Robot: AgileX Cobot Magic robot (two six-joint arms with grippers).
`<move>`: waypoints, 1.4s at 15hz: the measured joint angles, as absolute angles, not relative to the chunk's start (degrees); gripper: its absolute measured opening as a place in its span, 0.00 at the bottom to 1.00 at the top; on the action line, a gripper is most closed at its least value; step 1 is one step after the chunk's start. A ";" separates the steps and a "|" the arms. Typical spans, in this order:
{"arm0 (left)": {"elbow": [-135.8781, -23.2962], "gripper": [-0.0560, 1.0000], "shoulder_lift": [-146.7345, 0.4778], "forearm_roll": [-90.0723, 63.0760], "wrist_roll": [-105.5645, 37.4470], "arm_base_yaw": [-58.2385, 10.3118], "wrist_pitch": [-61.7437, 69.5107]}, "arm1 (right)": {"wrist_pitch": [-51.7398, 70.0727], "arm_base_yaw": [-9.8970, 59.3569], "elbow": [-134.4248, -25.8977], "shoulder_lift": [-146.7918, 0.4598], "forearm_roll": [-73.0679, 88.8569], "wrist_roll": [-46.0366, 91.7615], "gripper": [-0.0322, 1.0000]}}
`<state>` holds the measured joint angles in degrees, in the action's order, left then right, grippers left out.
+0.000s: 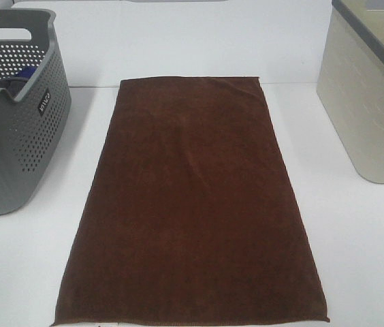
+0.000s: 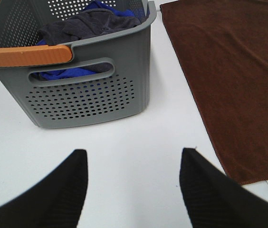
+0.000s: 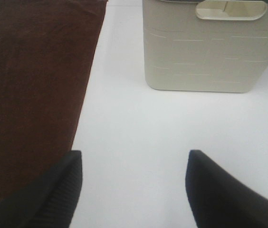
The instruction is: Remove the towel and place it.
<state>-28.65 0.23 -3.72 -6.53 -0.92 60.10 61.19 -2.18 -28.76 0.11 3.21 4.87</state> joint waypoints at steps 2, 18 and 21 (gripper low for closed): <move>-28.65 0.58 0.23 -3.72 -6.53 -0.92 60.10 | 61.19 -3.09 -28.76 0.34 3.21 4.87 0.62; -28.65 0.58 0.23 -3.72 -6.53 -2.86 60.10 | 61.19 0.63 -28.76 0.34 3.84 4.87 0.62; -28.65 0.58 0.23 -3.72 -6.53 -2.86 60.10 | 61.19 0.63 -28.76 0.34 3.84 4.87 0.62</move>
